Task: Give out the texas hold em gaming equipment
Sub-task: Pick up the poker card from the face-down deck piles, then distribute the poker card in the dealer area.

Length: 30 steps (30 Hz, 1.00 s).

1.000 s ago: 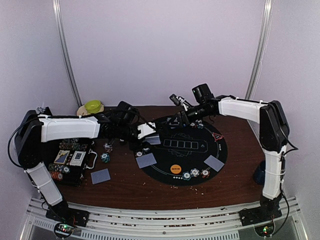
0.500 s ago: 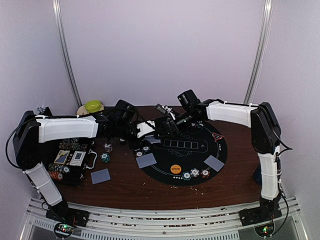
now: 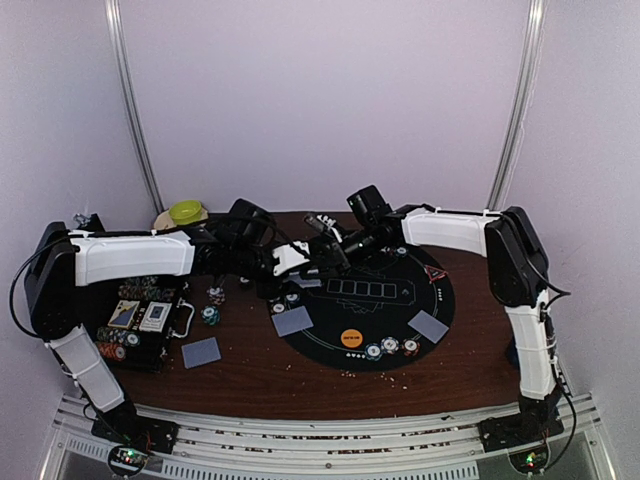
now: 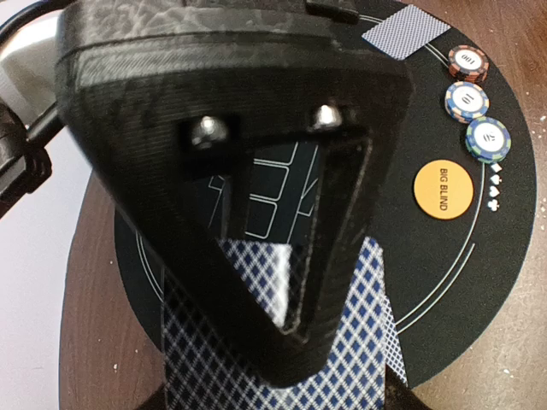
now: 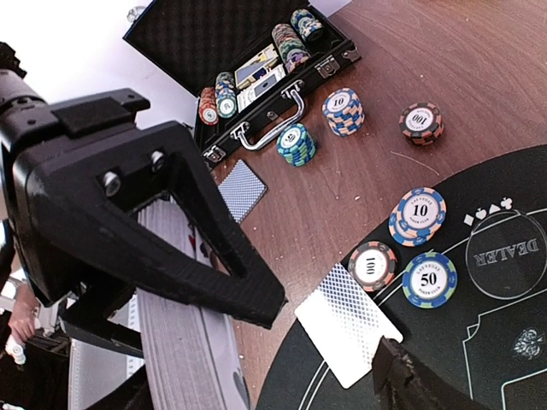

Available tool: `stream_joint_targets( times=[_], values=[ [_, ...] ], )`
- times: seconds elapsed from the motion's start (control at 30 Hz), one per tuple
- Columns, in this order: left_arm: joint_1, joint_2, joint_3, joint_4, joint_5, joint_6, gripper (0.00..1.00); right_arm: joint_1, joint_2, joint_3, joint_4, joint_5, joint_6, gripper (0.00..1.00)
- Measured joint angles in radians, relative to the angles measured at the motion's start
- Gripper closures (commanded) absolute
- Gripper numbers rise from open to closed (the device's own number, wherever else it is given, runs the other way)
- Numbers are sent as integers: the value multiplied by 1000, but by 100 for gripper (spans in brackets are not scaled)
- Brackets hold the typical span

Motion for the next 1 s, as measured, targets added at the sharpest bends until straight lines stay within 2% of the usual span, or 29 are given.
stream_joint_targets(
  times=[0.3, 0.53, 0.8, 0.9, 1.0],
  values=[
    [6, 0, 0, -3, -5, 0, 96, -11, 6, 10, 48, 5, 81, 50],
    [20, 0, 0, -11, -35, 0, 96, -42, 4, -16, 64, 4, 71, 55],
    [19, 1, -2, -13, -34, 0, 96, -55, -19, -21, 11, -5, 6, 66],
    [19, 1, -2, -13, -29, 0, 96, -60, -20, -3, -39, -22, -29, 74],
    [16, 1, -2, -12, -22, 0, 96, -66, -23, 18, -99, -35, -74, 87]
  ],
)
